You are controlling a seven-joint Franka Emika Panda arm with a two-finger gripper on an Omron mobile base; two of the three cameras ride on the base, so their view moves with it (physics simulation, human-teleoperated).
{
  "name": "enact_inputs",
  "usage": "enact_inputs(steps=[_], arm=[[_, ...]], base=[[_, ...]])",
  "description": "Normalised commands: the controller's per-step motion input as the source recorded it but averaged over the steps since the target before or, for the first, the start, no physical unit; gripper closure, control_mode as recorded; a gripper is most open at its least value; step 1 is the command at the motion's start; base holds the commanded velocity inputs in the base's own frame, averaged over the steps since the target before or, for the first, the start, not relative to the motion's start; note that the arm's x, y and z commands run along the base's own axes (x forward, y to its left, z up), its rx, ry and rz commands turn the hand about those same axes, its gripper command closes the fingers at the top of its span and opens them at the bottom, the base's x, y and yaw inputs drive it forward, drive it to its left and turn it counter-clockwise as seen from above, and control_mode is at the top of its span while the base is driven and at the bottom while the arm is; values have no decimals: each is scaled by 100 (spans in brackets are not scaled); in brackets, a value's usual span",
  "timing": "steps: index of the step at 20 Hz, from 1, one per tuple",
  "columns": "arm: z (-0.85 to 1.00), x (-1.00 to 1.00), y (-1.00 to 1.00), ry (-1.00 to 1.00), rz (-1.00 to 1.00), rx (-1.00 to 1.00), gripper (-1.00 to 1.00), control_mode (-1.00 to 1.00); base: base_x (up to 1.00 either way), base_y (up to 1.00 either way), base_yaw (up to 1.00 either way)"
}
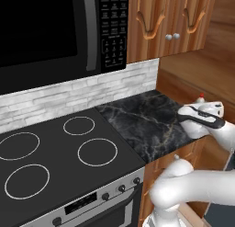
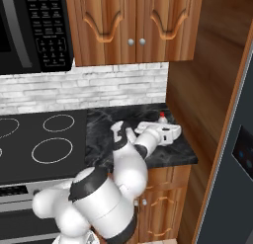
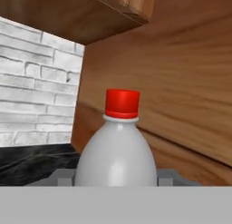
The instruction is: Take the bottled waters from the counter and place them in the freezer to freeze. Close the freezer door after placing the bottles.
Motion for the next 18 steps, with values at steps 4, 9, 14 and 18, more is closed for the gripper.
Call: enact_inputs(steps=[4, 9, 14, 18], arm=[[84, -46, 0, 23, 3, 0, 100, -100], [73, -39, 0, 25, 9, 0, 100, -100], [69, -52, 0, 19, 15, 1, 100, -100], [37, -81, 0, 5, 18, 5, 100, -100]], base=[[0, 0, 0], [0, 0, 0], [0, 0, 0], [0, 0, 0]])
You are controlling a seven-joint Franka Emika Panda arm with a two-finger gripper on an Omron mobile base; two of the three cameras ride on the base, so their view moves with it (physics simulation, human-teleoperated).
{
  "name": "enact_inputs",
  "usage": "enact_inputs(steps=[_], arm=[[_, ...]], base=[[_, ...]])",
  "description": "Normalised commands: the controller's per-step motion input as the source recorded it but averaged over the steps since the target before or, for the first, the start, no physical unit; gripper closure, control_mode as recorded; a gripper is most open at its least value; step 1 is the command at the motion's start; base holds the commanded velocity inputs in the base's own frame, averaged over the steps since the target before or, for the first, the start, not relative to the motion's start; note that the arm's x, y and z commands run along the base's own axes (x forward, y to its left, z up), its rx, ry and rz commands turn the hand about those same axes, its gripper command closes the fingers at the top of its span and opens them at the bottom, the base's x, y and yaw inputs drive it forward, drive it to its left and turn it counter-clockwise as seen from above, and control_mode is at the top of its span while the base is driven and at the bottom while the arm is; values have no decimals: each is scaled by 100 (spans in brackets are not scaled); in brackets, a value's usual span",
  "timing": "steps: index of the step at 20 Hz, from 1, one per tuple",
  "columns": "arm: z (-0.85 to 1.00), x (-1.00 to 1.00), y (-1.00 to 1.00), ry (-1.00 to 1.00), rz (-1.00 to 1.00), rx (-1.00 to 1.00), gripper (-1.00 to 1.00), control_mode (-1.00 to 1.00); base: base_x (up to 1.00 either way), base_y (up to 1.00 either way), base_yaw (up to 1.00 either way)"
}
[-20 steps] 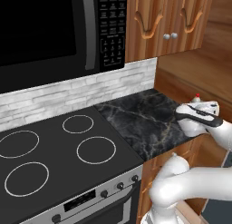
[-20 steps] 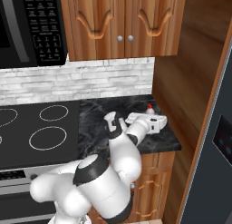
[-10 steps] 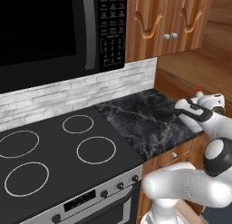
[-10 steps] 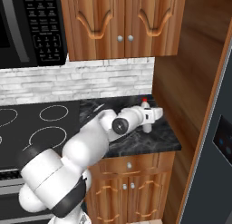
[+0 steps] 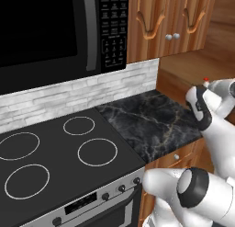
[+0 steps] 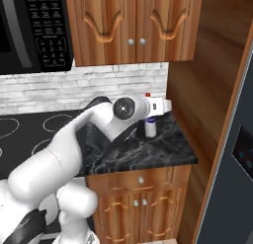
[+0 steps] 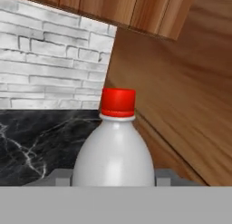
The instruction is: Take the bottled waters from the counter and place them in the freezer to freeze. Close the freezer door after placing the bottles.
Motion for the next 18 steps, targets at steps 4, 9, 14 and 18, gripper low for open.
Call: enact_inputs(steps=[4, 9, 14, 18], arm=[[6, -100, 0, -9, 23, 5, 100, -100], [7, -100, 5, -32, 26, 0, 100, -100], [48, -79, 22, -27, 18, 1, 100, -100], [47, -45, 25, -12, 4, 7, 100, -100]], base=[[0, 0, 0], [0, 0, 0], [0, 0, 0], [0, 0, 0]])
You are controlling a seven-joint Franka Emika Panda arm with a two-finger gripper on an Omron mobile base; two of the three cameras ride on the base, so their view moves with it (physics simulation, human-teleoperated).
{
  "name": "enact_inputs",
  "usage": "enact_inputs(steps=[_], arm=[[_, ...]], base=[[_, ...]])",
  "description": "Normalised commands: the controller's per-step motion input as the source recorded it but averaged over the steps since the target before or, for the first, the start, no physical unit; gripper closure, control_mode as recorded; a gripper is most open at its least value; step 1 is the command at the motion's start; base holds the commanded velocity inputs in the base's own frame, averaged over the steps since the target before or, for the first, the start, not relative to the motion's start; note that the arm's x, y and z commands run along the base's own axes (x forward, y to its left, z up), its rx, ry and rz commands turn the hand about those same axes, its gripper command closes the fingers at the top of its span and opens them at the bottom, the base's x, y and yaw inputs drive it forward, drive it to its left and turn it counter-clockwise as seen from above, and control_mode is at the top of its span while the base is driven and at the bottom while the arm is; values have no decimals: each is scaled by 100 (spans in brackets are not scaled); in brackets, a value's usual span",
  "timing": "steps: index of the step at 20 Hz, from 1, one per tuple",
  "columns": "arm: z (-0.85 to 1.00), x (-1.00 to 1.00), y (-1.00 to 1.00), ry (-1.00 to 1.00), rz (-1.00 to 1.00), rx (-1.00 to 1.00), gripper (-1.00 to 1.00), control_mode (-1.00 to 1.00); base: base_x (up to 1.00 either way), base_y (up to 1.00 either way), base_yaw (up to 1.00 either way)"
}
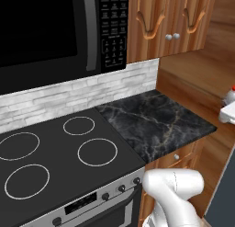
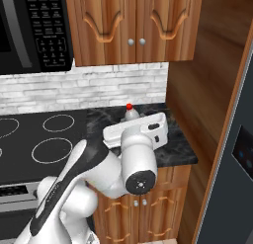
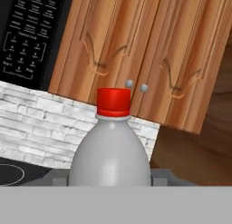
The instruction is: Take the bottled waters from the counter and place them in the freezer to freeze. Close the freezer door after placing the bottles.
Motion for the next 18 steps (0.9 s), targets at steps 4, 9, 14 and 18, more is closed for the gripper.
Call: enact_inputs(steps=[4, 9, 14, 18], arm=[[31, -66, 34, 0, 0, 18, 100, -100], [25, -77, 44, 0, 5, 18, 100, -100], [4, -73, 45, 0, 29, 8, 100, -100], [0, -66, 47, 0, 40, 0, 100, -100]], base=[[0, 0, 0], [0, 0, 0], [0, 0, 0], [0, 0, 0]])
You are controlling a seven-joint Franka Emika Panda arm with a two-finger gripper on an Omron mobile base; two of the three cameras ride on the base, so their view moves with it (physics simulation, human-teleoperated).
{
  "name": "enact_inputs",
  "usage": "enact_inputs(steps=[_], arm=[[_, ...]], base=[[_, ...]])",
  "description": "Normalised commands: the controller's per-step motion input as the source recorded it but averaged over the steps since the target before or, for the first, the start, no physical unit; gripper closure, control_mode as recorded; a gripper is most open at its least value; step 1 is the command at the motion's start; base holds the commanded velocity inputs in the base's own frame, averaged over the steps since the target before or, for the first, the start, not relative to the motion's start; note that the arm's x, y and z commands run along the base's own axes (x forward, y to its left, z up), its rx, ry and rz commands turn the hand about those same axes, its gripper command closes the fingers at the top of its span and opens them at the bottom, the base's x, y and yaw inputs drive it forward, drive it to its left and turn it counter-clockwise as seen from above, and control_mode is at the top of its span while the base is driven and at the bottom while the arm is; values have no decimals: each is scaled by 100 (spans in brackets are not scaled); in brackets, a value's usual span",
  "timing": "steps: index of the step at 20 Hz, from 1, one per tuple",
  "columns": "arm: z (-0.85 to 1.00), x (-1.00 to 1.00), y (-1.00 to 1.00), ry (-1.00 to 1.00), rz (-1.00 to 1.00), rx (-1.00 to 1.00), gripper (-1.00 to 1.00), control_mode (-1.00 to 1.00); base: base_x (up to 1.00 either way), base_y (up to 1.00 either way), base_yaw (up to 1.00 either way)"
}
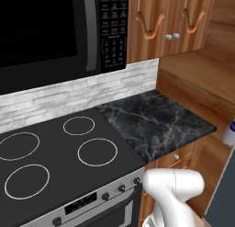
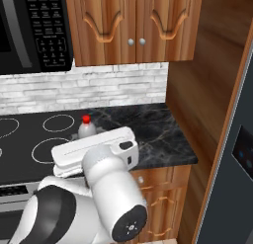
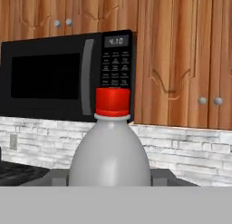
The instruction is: Take the bottled waters from the counter and place them in the freezer to freeze. Close the freezer door after placing the bottles.
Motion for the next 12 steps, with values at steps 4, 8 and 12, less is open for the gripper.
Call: enact_inputs(steps=[4, 8, 12], arm=[[0, -47, 68, -10, 36, 0, 100, -100], [0, -30, 48, -9, 22, 0, 100, -100], [-1, -4, 84, -3, 16, 0, 100, -100]], base=[[0, 0, 0], [0, 0, 0], [0, 0, 0]])
